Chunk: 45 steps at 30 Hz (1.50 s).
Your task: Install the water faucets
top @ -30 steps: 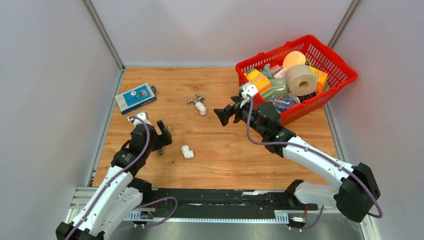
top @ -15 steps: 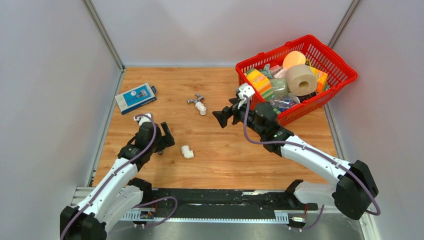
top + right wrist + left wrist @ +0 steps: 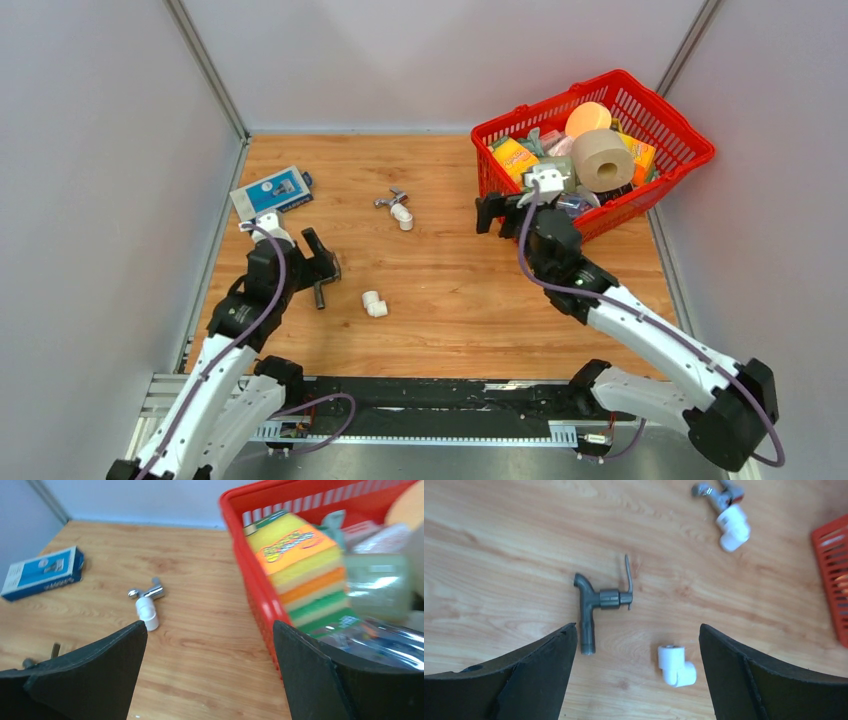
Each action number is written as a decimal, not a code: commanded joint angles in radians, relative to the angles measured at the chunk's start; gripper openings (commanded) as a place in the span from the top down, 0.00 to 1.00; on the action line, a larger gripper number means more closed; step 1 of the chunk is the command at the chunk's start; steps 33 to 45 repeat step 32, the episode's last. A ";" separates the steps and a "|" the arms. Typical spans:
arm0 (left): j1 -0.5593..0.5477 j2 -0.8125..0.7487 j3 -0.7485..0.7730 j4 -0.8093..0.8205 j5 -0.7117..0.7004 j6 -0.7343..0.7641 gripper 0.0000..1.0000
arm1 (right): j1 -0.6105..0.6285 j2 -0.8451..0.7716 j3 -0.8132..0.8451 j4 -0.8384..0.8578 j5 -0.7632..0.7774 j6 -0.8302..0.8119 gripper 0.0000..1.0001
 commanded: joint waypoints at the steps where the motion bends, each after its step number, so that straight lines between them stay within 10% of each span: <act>1: 0.008 -0.117 0.109 -0.081 -0.101 0.083 0.02 | -0.003 -0.181 -0.020 -0.066 0.241 0.001 0.00; 24: 0.006 -0.433 0.344 -0.098 -0.388 0.409 0.02 | -0.003 -0.742 -0.049 -0.227 0.532 -0.246 0.00; 45: 0.008 -0.509 0.301 -0.047 -0.436 0.383 0.02 | -0.003 -0.810 -0.071 -0.227 0.554 -0.275 0.00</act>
